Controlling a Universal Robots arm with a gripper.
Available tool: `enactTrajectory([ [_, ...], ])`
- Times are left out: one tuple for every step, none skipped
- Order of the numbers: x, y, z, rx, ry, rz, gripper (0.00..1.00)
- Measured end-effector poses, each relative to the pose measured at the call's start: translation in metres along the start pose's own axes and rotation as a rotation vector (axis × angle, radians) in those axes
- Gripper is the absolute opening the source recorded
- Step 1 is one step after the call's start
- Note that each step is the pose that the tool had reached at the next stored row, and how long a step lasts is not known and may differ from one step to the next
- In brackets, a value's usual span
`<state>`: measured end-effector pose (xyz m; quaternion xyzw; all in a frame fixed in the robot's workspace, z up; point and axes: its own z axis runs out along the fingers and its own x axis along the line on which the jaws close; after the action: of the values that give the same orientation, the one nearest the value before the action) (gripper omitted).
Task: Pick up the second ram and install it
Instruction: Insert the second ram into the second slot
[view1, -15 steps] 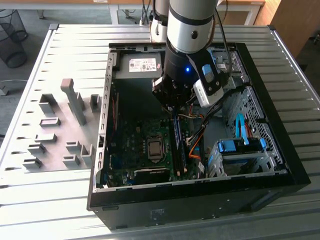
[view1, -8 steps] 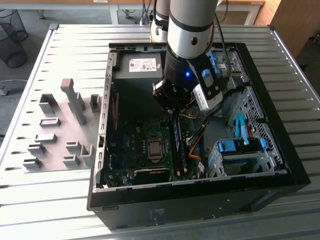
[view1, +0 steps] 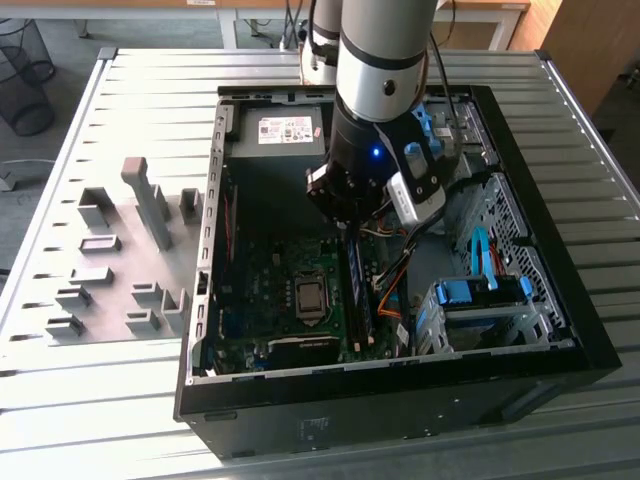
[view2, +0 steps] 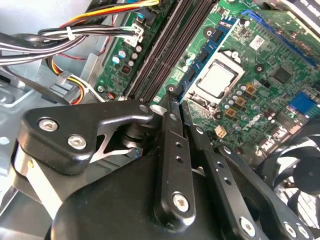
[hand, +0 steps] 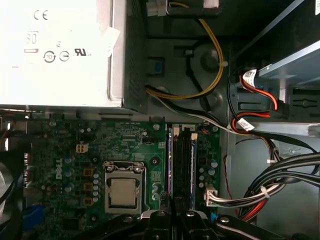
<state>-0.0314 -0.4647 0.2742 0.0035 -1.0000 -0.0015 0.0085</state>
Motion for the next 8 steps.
enactTrajectory([
  [-0.0001, 0.0, 0.0018, 0.0, -0.0002, 0.0, 0.14],
  [-0.0003, 0.0, 0.0037, 0.0001, -0.0003, 0.0, 0.14],
  [-0.0005, 0.0, 0.0055, 0.0, -0.0004, 0.0, 0.14],
  [-0.0006, -0.0001, 0.0072, 0.0, -0.0004, 0.0, 0.14],
  [-0.0007, -0.0001, 0.0091, 0.0, -0.0004, 0.0, 0.14],
  [-0.0007, -0.0001, 0.0109, 0.0, -0.0005, 0.0, 0.14],
  [-0.0008, -0.0002, 0.0128, 0.0, -0.0005, 0.0, 0.14],
  [-0.0009, -0.0006, 0.0146, 0.0, -0.0005, 0.0, 0.14],
])
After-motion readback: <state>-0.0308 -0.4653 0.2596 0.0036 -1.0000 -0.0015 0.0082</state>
